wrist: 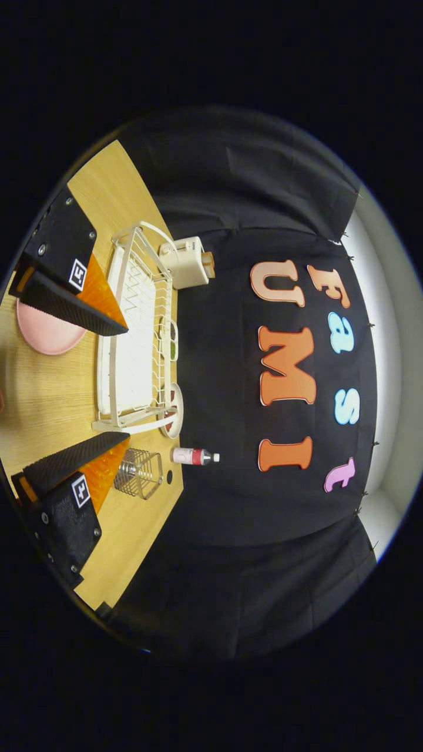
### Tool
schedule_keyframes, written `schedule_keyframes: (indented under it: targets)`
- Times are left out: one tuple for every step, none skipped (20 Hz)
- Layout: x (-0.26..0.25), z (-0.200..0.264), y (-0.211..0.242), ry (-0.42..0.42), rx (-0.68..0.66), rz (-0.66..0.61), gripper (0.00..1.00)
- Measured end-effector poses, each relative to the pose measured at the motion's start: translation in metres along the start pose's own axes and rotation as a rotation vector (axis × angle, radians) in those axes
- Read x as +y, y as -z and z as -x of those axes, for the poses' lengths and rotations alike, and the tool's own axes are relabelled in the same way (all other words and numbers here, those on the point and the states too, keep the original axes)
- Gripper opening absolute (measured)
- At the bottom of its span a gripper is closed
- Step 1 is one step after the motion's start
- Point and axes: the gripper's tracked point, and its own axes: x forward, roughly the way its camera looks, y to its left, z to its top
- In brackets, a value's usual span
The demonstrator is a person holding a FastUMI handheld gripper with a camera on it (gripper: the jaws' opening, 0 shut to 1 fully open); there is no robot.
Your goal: Take the plate from the dish rack, then take the spoon from the basket and place it into the plate.
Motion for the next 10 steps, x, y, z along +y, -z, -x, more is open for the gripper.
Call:
schedule_keyframes:
  targets:
    - [-0.006,0.002,-0.007,0.003,-0.013,-0.006,0.97]
    - [-0.013,0.004,-0.012,0.013,-0.020,-0.006,0.97]
    - [-0.020,0.005,-0.015,0.024,-0.025,0.001,0.97]
    - [-0.028,0.006,-0.018,0.040,-0.027,0.009,0.97]
    - [-0.036,0.008,-0.019,0.055,-0.028,0.013,0.97]
    - [-0.042,0.011,-0.021,0.066,-0.030,0.013,0.97]
    - [-0.048,0.013,-0.023,0.077,-0.035,0.009,0.97]
    - [-0.053,0.014,-0.025,0.086,-0.042,0.004,0.97]
    - [-0.059,0.015,-0.025,0.095,-0.047,-0.003,0.97]
    - [-0.065,0.016,-0.023,0.101,-0.046,-0.009,0.97]
